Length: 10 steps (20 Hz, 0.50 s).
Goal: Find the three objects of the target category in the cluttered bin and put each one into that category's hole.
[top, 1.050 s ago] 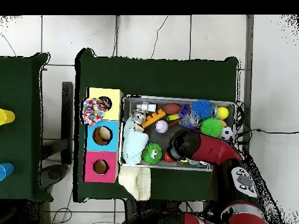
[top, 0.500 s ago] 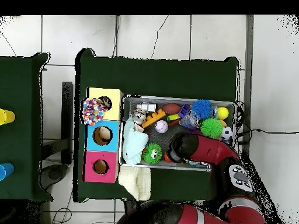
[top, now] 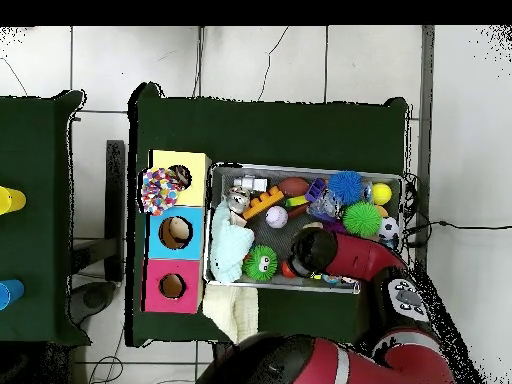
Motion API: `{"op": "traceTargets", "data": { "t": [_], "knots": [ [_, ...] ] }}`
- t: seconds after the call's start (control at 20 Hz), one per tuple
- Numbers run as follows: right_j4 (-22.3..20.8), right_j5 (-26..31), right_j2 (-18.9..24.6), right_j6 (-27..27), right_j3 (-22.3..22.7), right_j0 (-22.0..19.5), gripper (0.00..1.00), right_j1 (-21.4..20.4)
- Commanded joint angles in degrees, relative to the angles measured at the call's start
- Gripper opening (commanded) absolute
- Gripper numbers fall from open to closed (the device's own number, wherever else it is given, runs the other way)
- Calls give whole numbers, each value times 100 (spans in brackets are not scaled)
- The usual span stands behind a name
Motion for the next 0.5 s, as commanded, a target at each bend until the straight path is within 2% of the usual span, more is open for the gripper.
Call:
{"op": "traceTargets", "data": {
  "t": [0.05,0.5],
  "knots": [
    [-402,-332,160,-126,-24,-265,100,92],
    [-294,460,379,-553,221,-635,100,-645]
  ]
}}
